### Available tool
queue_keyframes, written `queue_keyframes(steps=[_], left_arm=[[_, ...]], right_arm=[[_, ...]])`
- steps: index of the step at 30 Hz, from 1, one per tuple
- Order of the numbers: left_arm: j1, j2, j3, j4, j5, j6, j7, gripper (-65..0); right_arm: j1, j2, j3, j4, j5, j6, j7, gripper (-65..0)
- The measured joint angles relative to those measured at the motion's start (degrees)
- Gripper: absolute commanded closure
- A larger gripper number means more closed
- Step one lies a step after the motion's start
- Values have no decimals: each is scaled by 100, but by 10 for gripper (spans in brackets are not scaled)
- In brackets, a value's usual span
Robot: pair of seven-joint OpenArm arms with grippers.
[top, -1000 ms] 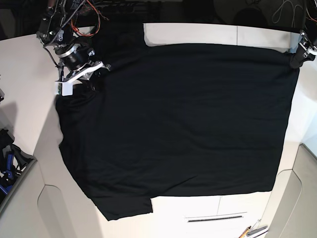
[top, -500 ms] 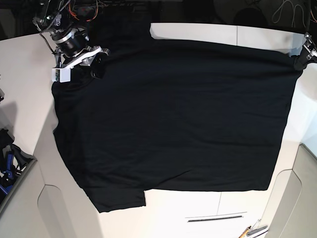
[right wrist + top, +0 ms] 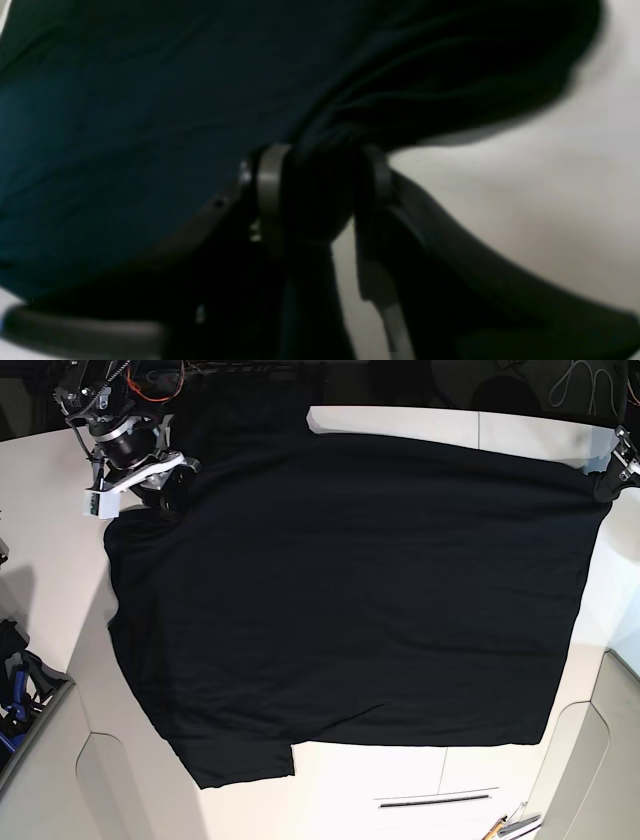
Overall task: Fold the T-shirt properly
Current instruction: 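Lift both shoulder corners and drag the shirt toward the robot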
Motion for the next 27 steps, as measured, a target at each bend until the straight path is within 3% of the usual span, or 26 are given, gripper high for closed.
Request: queue_keyframes(steps=[5, 10, 18, 27], left_arm=[[0, 0, 0, 0, 0, 0, 0, 0], [0, 0, 0, 0, 0, 0, 0, 0], [0, 0, 0, 0, -4, 0, -2, 0], [0, 0, 0, 0, -90, 0, -2, 0]], right_arm=[[0, 0, 177, 0, 323, 2, -184, -192], [2, 0, 175, 0, 501, 179, -249, 0], [2, 0, 177, 0, 896, 181, -684, 0], [-459, -2, 205, 743, 817, 269, -874, 0]])
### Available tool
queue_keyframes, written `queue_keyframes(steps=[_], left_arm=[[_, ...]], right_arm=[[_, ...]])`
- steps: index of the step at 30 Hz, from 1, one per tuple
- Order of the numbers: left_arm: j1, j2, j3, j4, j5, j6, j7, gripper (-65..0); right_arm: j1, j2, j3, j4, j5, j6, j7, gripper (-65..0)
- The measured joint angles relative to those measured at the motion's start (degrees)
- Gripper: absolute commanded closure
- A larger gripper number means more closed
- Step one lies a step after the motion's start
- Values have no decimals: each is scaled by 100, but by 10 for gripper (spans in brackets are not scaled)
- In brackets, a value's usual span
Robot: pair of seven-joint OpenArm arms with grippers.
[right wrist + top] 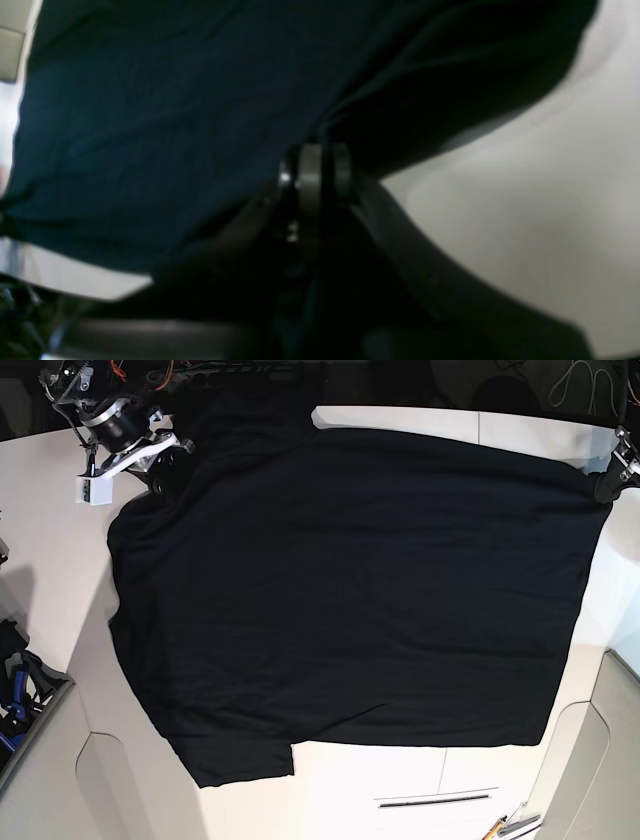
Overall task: Fold the T-shirt properly
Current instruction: 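Lift both shoulder corners and drag the shirt toward the robot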
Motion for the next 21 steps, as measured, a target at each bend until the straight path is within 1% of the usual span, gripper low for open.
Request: queue_keyframes(steps=[5, 10, 13, 16, 19, 21], left_arm=[[0, 0, 0, 0, -61, 0, 0, 0], [0, 0, 0, 2, -70, 0, 0, 0], [0, -2, -2, 2, -221, 0, 7, 0], [-2, -2, -9, 2, -452, 0, 96, 0], [-15, -2, -11, 87, -529, 0, 101, 0], [-79, 0, -13, 170, -533, 0, 109, 0]], right_arm=[[-354, 2, 90, 638, 15, 4, -52, 0], [-625, 2, 96, 1121, 24, 15, -302, 0], [-772, 2, 96, 1403, 33, 17, -319, 0], [-776, 2, 96, 1596, 22, 17, -341, 0], [-678, 2, 96, 1681, 35, 20, -291, 0], [-522, 2, 96, 1681, -125, 24, -227, 0]])
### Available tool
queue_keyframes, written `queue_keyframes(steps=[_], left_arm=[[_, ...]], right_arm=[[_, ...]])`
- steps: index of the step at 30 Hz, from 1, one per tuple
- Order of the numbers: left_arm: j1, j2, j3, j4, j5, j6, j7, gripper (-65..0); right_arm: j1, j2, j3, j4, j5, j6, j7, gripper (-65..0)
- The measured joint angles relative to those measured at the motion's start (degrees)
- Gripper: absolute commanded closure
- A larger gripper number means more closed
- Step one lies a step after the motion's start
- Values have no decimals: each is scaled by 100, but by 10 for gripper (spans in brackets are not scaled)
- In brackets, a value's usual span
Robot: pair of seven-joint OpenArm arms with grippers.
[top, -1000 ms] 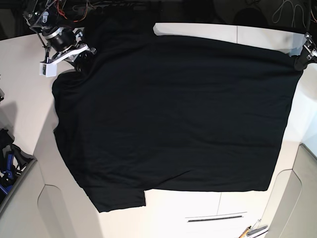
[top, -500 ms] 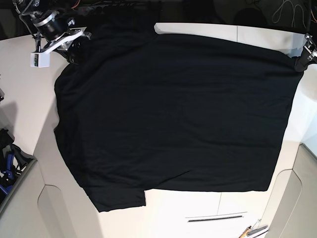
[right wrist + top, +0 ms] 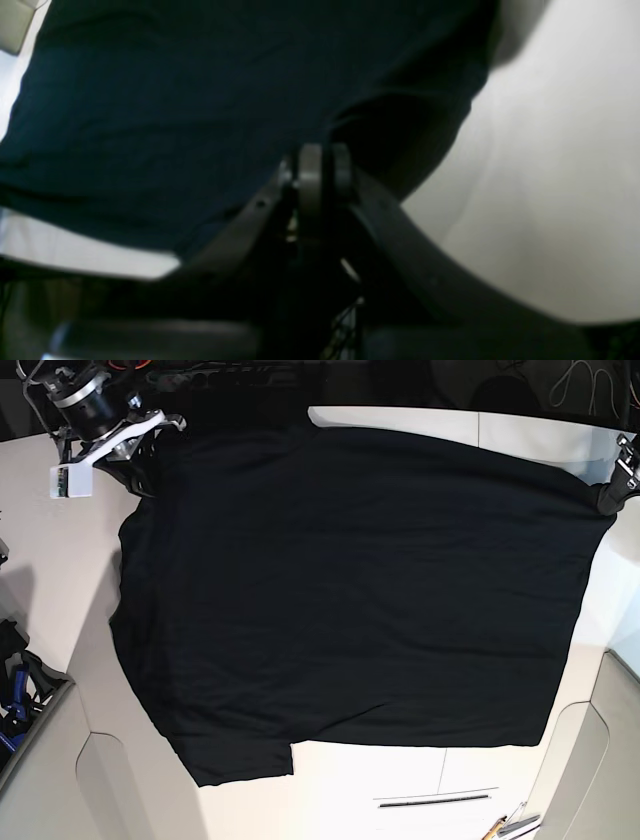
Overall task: Fold the T-shirt properly
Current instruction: 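Lift both shoulder corners and drag the shirt toward the robot, then lower the right gripper's corner onto the shirt and reposition it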
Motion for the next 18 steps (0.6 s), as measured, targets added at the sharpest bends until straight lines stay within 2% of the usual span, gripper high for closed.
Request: queue_keyframes(steps=[4, 7, 14, 18], left_arm=[[-402, 2, -4, 28, 2, 2, 9, 0], [-750, 0, -9, 33, 35, 2, -11, 0], [-1416, 0, 326, 33, 1270, 22, -734, 0], [-1655, -2, 728, 33, 1742, 22, -1119, 0]], right_arm=[[514, 2, 4, -59, -551, 22, 452, 0], [957, 22, 4, -286, -846, -55, 511, 0], [1902, 35, 4, -1742, -981, -98, 726, 0], [2341, 210, 4, -2409, -1010, -131, 796, 0]])
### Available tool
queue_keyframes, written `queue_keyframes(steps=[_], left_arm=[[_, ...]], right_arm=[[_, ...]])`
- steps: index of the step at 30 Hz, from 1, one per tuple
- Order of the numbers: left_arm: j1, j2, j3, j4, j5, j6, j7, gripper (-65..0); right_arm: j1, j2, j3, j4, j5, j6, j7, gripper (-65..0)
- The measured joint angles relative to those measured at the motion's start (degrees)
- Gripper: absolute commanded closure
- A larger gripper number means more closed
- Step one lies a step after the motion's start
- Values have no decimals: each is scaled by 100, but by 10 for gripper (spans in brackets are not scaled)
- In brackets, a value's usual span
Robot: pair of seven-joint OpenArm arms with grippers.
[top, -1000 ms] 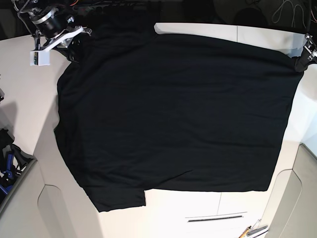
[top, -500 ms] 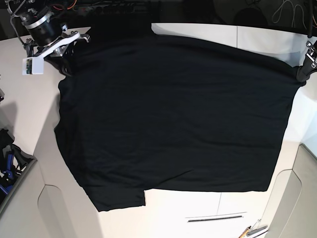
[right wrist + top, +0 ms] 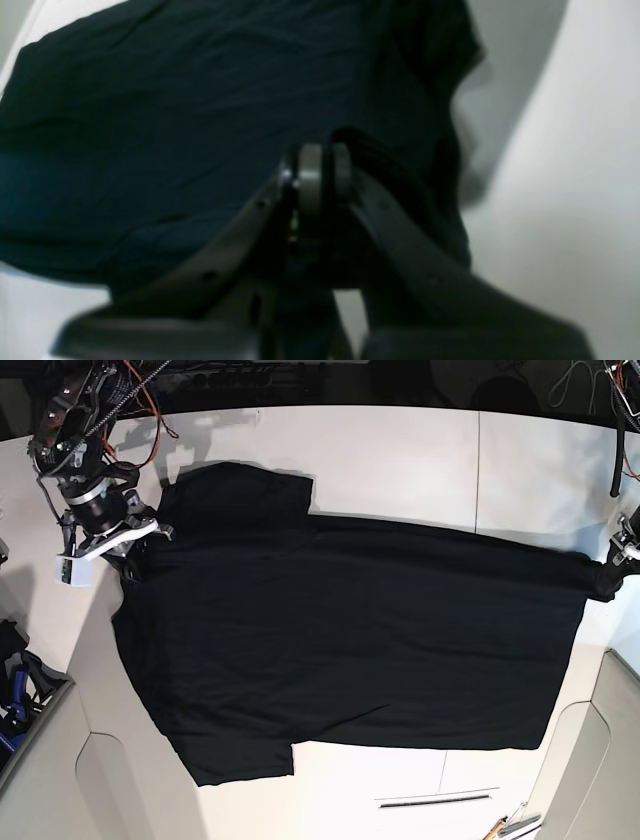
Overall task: Fold the T-shirt properly
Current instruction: 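Lower the right gripper's corner onto the shirt and reposition it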
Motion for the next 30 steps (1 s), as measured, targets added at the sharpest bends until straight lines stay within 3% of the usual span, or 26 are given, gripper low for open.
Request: queue_keyframes(steps=[5, 14, 15, 16, 17, 19, 21, 30], left_arm=[[-208, 2, 382, 0, 256, 0, -199, 0], [-221, 37, 400, 0, 529, 0, -212, 0], [-219, 35, 400, 0, 531, 0, -212, 0], [-219, 35, 400, 0, 531, 0, -212, -15], [-219, 35, 398, 0, 531, 0, -212, -90], [-219, 37, 400, 0, 531, 0, -212, -224], [-219, 35, 398, 0, 529, 0, -153, -272], [-87, 39, 400, 0, 343, -2, -76, -272]], right_arm=[[299, 94, 9, -181, -214, -9, 70, 0], [308, 94, 9, -234, -238, -4, 105, 0], [308, 94, 9, -234, -337, -4, 105, -29], [308, 94, 9, -234, -503, -4, 105, -119], [308, 94, 9, -234, -562, -4, 103, -201], [295, 109, 11, -232, -579, -7, 103, -273], [284, 131, 11, -214, -485, -7, 37, -272], [-81, 157, 160, 155, -254, -17, -223, -272]])
